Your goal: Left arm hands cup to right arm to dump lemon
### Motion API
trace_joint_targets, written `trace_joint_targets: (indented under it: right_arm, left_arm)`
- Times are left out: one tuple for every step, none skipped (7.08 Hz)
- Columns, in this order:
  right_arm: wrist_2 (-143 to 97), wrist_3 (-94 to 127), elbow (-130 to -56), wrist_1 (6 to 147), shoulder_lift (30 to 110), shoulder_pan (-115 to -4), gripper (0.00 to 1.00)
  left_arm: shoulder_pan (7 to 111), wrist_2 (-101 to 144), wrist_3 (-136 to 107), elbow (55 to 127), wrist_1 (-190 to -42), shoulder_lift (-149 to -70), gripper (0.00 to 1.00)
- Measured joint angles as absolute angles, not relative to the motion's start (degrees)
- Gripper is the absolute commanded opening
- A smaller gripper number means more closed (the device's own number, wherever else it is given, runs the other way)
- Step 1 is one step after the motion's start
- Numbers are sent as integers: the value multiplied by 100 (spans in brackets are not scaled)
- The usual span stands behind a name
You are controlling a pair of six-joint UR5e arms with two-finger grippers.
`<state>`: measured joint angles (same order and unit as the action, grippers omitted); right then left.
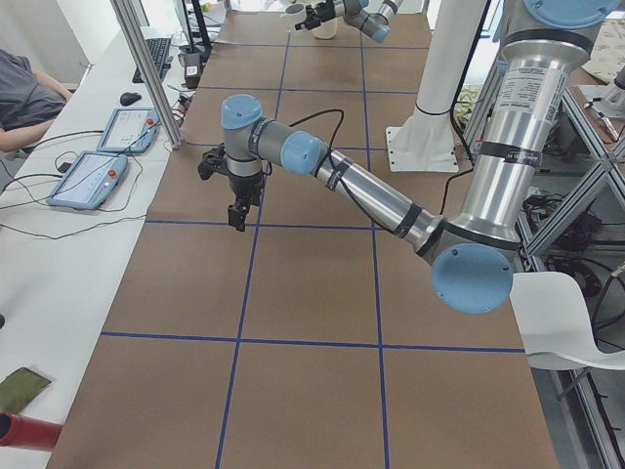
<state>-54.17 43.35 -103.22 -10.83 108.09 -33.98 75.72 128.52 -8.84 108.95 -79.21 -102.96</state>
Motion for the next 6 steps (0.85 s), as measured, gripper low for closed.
trace_joint_targets:
  right_arm:
    - [-5557,4903,-9796,-2107,11018,-3424,0]
    - [-5720,5366,-9158,-3087,11108,-3478,0]
    - [-5794,5876,-8611,-3825,11156,-3536,0]
    - [-5818,6554,-8153,-4378,11208,-3591,0]
    - [-5814,7099,-7717,-4861,11250,-3670,0]
    - [-5794,7606,-7415,-5189,11326,-3802,0]
  left_arm:
    - [7574,12861,-882,10910,-7919,-10293,100]
    - [7576,12881,-885,10919,-7919,-10292,100]
    - [7576,12956,-887,10925,-7921,-10292,100]
    - [7576,13046,-887,10932,-7925,-10289,100]
    - [7576,13084,-888,10941,-7927,-10286,100]
    - [7576,13098,-888,10946,-7927,-10285,100]
